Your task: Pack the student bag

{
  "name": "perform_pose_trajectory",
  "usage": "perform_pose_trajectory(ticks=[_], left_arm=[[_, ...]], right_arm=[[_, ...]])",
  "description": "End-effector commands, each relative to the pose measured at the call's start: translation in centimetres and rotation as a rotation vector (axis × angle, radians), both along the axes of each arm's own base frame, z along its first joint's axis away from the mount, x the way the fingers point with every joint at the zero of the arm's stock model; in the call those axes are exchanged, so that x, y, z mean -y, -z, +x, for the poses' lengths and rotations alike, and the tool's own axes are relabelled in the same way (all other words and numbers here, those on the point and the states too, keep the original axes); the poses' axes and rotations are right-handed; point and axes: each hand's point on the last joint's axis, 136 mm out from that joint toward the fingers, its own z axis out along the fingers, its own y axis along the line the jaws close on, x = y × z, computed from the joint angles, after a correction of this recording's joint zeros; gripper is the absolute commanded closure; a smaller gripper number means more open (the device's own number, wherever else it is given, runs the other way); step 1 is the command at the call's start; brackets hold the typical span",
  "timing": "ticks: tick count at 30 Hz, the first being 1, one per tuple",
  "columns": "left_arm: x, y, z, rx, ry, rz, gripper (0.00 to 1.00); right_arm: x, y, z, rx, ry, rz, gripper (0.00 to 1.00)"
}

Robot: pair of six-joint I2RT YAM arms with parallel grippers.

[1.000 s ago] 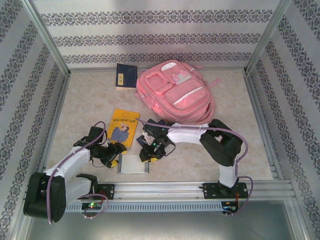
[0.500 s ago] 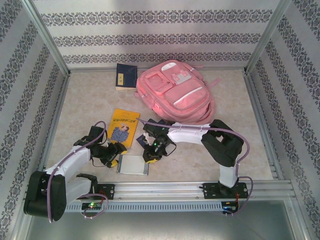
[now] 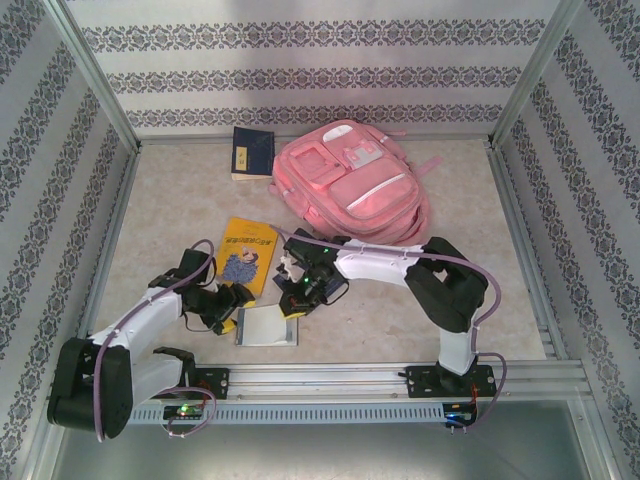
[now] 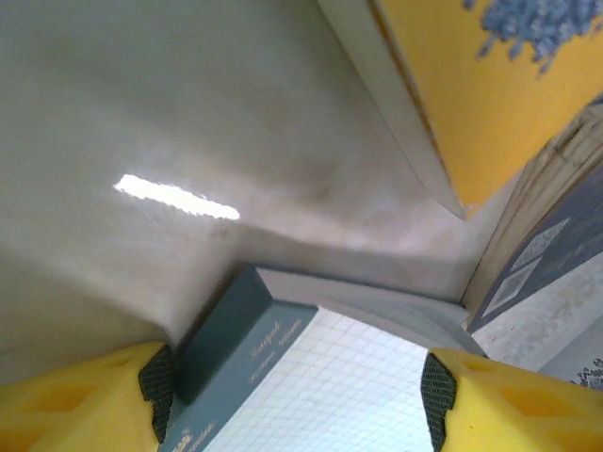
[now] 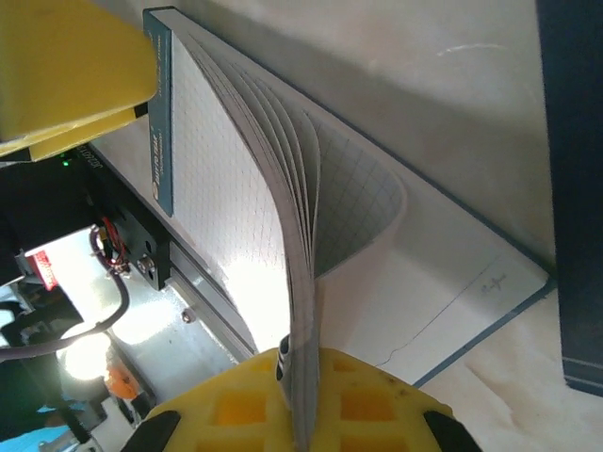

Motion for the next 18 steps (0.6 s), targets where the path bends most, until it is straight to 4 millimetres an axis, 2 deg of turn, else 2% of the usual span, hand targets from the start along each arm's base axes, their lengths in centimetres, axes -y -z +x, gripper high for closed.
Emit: perform_pose_trajectory(ticks=[1, 6, 8, 12, 18], left_arm=[[-0.2, -2.2, -0.2, 0.009, 0.072, 0.046, 0.26], [-1.5, -5.7, 1.4, 0.097, 0.125, 0.155, 0.23], [-1.4, -6.8, 2.2, 0.136, 0.142, 0.158, 0.22], [1.0, -9.1, 4.0, 0.221, 0.191, 0.02, 0.21], [4.0, -12.5, 5.6, 0.325, 0.247, -0.177, 0.2]], right_arm=[[0.2, -2.6, 1.2, 0.014, 0.027, 0.087, 1.0], [0.3, -7.4, 2.6, -0.009, 0.071, 0.23, 1.0], [0.4, -9.4, 3.1, -0.001, 0.083, 0.287, 1.0], [1.1, -13.2, 3.9, 0.009, 0.104, 0.391, 1.0], [2.5, -17.8, 5.1, 0.034, 0.131, 0.515, 1.0]])
